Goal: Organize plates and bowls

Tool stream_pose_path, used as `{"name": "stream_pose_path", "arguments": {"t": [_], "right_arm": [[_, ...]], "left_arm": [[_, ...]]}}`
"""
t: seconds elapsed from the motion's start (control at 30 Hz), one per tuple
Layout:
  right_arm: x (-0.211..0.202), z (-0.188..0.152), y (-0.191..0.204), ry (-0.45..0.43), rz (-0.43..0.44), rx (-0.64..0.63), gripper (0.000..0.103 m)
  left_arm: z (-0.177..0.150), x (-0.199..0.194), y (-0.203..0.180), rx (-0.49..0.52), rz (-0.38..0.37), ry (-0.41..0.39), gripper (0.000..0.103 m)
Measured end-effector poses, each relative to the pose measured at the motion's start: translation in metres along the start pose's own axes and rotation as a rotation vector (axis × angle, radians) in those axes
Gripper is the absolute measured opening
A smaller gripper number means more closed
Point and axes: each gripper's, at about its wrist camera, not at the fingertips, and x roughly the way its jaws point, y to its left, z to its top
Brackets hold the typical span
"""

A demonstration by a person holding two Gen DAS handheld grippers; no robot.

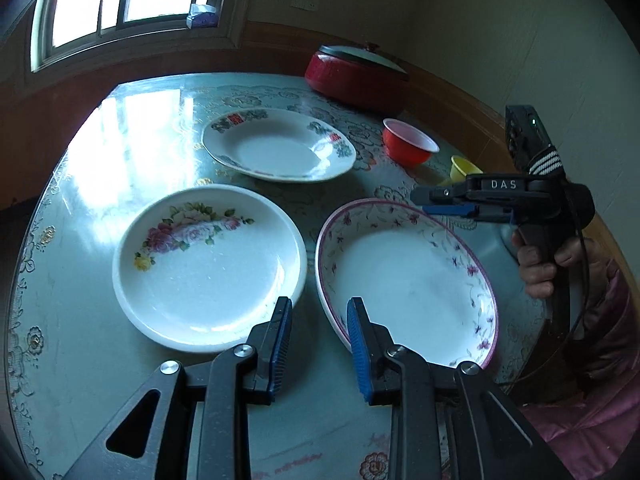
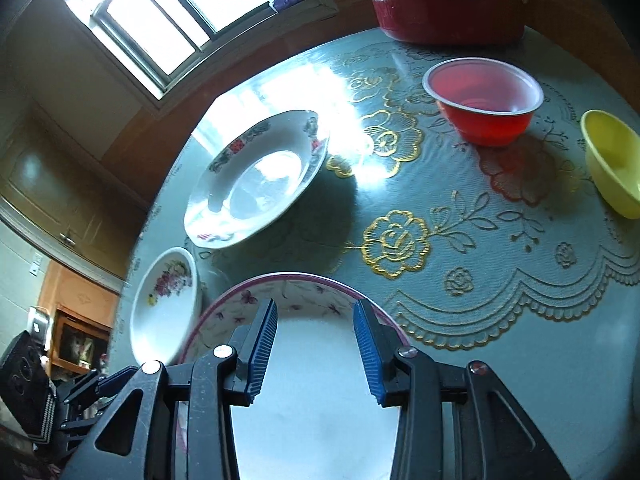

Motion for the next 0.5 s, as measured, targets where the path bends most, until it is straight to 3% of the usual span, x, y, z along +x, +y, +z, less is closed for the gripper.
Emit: {"name": "stream_pose_path", "arguments": {"t": [0.17, 0.5], "right_arm": [[0.021, 0.020, 0.001, 0.022, 0.131, 0.103, 0.040], [0.053, 0.063, -0.013, -0.009, 0.111, 0.222, 0.040]], "left_arm": [[0.028, 0.006, 0.023, -0.083, 0.048, -0.040, 0.029], [0.080, 0.038, 0.067, -0.157, 0.115, -0.020, 0.029]]}}
